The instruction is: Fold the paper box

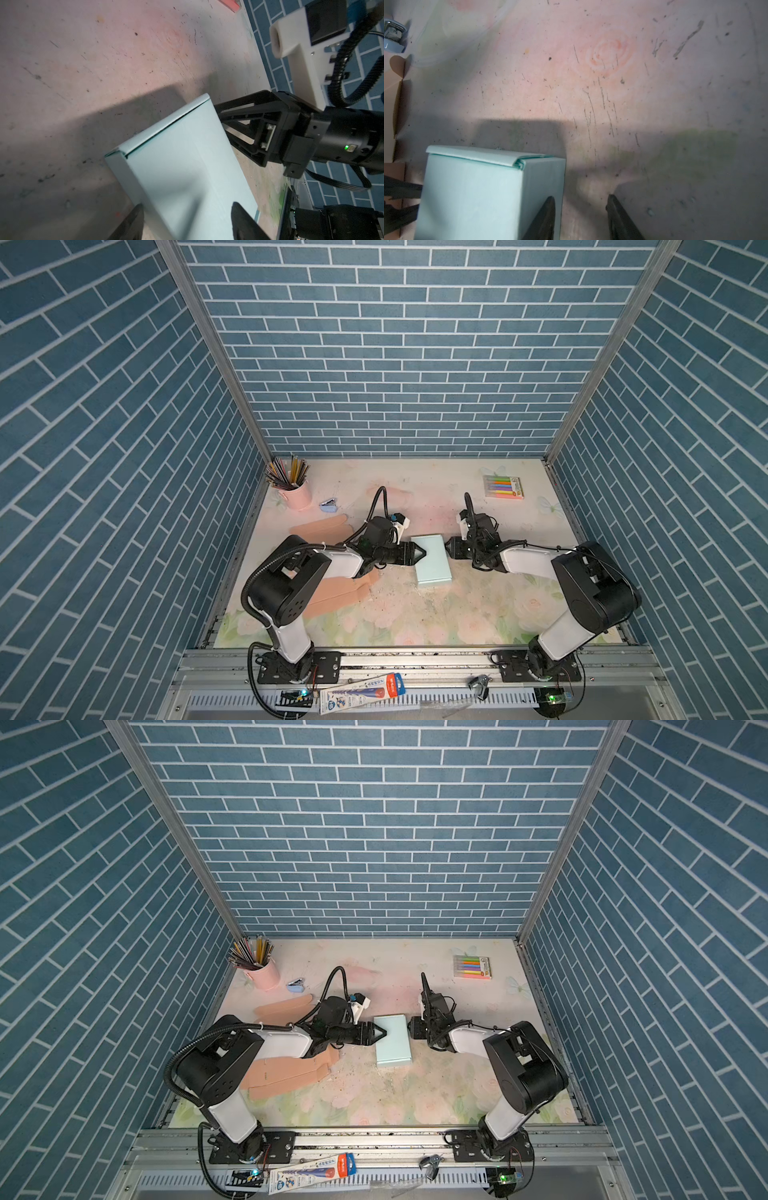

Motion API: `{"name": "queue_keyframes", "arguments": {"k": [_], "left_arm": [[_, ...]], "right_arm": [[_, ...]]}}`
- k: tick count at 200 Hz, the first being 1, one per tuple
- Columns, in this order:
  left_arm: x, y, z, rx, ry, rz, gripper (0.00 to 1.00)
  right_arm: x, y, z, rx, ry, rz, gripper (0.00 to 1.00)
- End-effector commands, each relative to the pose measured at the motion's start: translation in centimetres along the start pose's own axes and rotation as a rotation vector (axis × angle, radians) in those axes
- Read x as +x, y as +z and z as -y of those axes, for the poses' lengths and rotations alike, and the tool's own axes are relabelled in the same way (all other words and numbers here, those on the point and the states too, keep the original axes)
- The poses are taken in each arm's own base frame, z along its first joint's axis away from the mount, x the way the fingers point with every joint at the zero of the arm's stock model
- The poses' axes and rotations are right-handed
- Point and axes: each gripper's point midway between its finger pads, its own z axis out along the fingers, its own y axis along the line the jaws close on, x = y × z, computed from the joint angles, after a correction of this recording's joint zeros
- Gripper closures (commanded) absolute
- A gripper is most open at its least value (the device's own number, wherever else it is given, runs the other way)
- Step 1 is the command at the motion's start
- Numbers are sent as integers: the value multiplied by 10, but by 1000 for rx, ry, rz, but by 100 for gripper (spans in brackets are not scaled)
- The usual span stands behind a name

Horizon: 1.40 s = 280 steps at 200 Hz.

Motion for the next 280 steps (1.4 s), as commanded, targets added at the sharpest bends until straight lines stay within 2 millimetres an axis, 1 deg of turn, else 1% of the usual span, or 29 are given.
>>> {"name": "queue_keyframes", "arguments": {"k": [1, 19, 59, 83, 95, 109, 123, 137, 154, 182, 197, 211, 242, 256, 280], "left_arm": [[-12, 5, 15, 49, 38, 17, 33], [-14, 9, 18, 54, 39, 11, 34], [-20, 16, 20, 57, 39, 12, 34], [-22, 20, 18, 52, 39, 7, 35], [-22, 21, 18, 54, 38, 5, 34], [-23, 20, 18, 50, 37, 8, 34], [-23, 18, 11, 38, 28, 7, 34], [-24, 9, 2, 28, 14, 19, 34], [-27, -1, -3, -1, 26, 33, 34], [-19, -10, -4, -34, 49, 25, 28], [-10, -14, -2, -39, 55, 14, 25], [-2, -18, 1, -45, 62, 1, 24], [19, -23, 6, -66, 65, -27, 23], [29, -23, 10, -64, 70, -41, 23], [39, -19, 16, -64, 76, -59, 23]], "right_arm": [[4, 4, -8, -34, -18, -16, 57], [6, 5, -17, -58, -20, -18, 57], [8, 0, -44, -136, -23, -6, 57], [6, -5, -51, -165, -27, 10, 57], [7, -6, -49, -153, -27, 12, 57], [9, -5, -41, -128, -23, 7, 57], [13, -4, -34, -112, -13, 1, 58], [19, -4, -25, -95, 0, -9, 58], [24, -10, -15, -58, 6, -8, 57], [33, -22, -5, -15, 12, -8, 57], [41, -27, -2, -9, 22, -15, 56], [49, -33, 0, 0, 28, -24, 56], [68, -42, -5, 6, 23, -49, 56], [77, -43, -8, 15, 17, -64, 56], [91, -42, -12, 17, 12, -89, 56]]}}
